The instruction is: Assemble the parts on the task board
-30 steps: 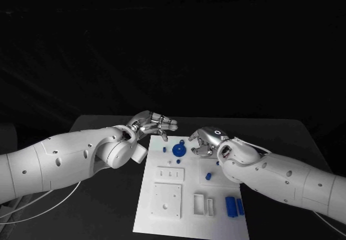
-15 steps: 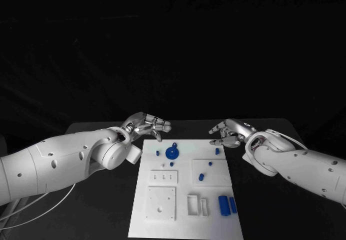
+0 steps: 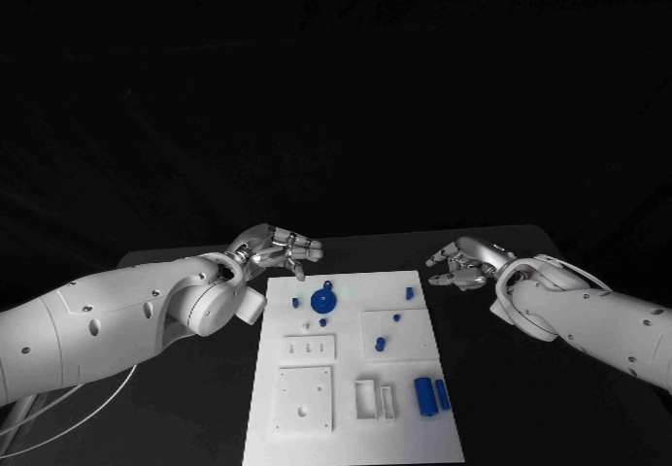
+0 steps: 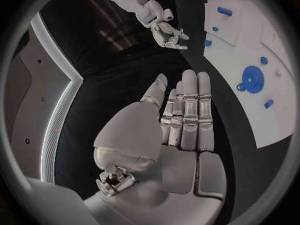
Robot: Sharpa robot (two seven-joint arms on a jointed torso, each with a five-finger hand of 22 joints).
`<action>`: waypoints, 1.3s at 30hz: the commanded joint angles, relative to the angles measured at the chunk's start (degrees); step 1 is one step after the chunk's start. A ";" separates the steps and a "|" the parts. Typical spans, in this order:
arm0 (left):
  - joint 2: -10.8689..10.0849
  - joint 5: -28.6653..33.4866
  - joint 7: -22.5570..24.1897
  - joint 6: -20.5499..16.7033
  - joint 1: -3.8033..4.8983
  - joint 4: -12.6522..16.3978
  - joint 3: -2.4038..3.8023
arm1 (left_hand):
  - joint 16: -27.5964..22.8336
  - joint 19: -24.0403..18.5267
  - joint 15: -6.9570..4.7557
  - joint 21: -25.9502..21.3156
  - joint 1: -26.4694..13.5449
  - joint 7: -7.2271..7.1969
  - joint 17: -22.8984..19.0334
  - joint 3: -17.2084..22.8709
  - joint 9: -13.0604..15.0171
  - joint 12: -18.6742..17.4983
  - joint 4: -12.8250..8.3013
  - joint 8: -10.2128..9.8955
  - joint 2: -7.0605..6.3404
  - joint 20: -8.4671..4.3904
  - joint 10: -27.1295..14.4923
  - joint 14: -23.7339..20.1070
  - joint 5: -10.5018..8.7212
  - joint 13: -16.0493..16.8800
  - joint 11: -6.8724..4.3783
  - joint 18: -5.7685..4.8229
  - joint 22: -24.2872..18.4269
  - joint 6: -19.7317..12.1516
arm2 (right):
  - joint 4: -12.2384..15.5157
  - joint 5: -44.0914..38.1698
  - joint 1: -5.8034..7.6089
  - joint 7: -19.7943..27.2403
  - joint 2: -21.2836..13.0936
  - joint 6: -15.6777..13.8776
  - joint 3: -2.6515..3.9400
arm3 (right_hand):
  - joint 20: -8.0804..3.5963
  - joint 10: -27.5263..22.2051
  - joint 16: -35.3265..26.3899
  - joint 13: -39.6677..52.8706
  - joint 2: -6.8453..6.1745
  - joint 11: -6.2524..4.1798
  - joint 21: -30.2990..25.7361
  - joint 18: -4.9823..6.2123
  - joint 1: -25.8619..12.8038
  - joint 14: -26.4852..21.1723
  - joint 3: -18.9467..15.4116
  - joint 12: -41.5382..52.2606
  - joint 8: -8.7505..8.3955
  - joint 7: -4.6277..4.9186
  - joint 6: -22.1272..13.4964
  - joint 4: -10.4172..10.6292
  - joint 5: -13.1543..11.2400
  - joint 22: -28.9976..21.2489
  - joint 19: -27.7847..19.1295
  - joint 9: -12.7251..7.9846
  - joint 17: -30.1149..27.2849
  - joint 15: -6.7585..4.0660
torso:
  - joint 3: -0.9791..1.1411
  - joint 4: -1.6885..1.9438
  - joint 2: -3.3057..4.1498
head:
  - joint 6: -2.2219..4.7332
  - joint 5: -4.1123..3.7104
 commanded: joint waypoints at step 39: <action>0.49 -0.16 0.53 1.65 -0.25 0.11 0.04 | -0.36 -0.21 -0.01 -0.44 -0.01 0.21 -0.12 -0.20 -0.03 -0.02 -0.11 -0.12 0.60 0.13 -0.72 -0.25 -0.01 0.00 0.15 0.00 -0.06 -0.43 | -8.08 -0.77 -4.18 0.42 6.97 -0.72 0.01 | 0.30 -0.26 0.49 0.20 1.36 -0.02 0.19 0.32 -1.02 0.08 -0.19 0.14 0.37 0.41 -0.67 0.09 -3.03 -0.37 0.18 -0.01 0.62 0.37 | 0.20 0.48 0.97 | -0.85 -1.16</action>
